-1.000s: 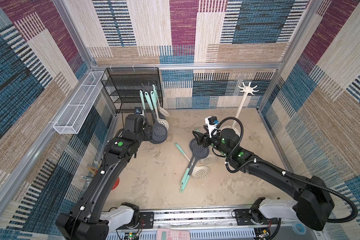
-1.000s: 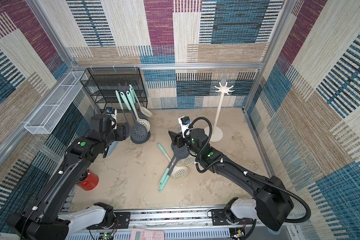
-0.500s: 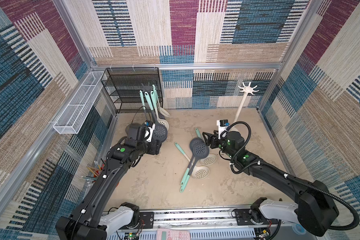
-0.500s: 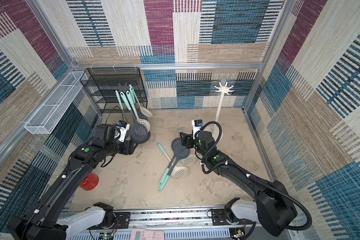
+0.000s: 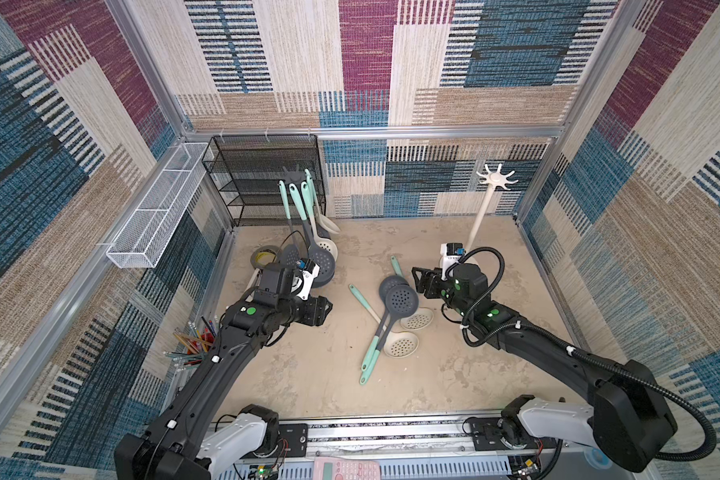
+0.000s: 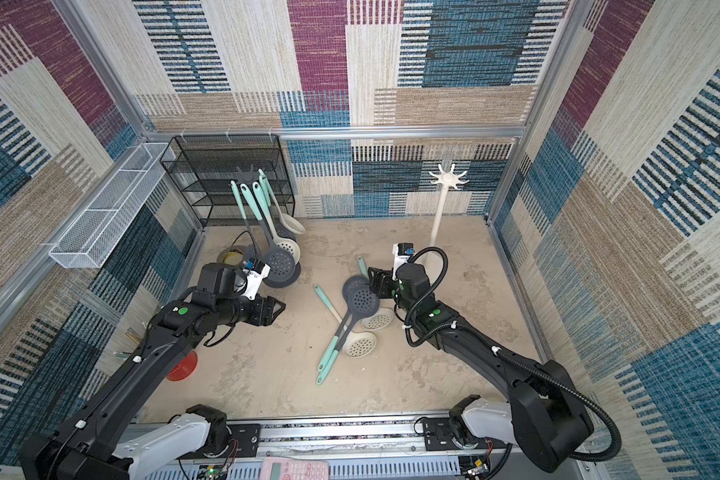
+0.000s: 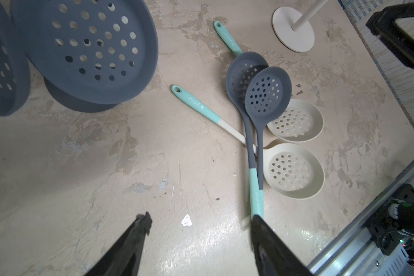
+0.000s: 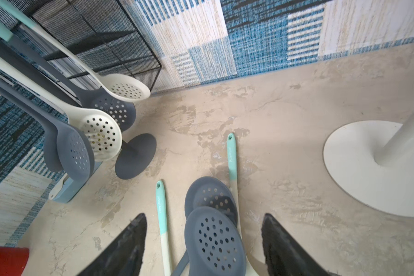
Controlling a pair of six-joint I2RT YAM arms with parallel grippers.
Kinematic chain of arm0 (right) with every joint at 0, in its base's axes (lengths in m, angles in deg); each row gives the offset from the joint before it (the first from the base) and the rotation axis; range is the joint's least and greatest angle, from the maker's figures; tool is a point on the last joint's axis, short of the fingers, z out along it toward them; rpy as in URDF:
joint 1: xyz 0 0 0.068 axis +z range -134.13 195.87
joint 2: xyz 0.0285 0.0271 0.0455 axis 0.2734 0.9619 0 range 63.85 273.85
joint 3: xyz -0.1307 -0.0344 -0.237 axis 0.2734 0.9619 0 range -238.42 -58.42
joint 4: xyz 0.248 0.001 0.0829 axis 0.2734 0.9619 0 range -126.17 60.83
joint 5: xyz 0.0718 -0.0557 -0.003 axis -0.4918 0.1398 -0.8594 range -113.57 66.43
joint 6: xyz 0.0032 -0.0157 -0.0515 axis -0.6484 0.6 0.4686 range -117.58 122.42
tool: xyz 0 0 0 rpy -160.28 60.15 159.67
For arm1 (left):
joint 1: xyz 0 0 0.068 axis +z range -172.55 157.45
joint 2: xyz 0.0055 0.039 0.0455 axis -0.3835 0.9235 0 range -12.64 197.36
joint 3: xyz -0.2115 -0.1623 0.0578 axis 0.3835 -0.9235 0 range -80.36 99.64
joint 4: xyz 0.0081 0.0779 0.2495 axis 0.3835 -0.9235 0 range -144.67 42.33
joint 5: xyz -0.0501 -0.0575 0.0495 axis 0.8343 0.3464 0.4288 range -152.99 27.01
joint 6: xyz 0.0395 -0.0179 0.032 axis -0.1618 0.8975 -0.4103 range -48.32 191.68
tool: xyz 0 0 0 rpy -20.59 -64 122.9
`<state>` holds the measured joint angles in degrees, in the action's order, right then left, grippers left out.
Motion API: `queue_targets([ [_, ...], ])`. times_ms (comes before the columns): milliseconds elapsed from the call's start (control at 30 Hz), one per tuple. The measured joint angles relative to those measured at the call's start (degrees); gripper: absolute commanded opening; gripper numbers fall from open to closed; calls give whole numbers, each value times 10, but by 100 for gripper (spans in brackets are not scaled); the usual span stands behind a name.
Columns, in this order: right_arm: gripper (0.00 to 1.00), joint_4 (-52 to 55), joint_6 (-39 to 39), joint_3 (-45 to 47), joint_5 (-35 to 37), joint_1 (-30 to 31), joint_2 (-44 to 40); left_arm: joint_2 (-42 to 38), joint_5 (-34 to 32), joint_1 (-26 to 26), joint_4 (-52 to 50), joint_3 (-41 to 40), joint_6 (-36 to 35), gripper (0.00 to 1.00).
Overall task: Hang the skimmer on the kitchen utensil rack
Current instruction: Pick up the skimmer from the center of the board.
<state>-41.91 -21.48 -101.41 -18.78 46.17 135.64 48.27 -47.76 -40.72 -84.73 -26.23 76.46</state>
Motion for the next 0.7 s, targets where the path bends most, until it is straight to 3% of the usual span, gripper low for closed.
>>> queue_targets([
  [267,69,57,2,-8,-47,7,13,-8,12,-2,9,-7,9,68],
  [700,61,101,-65,-20,-59,135,55,3,1,-3,13,-7,32,62],
])
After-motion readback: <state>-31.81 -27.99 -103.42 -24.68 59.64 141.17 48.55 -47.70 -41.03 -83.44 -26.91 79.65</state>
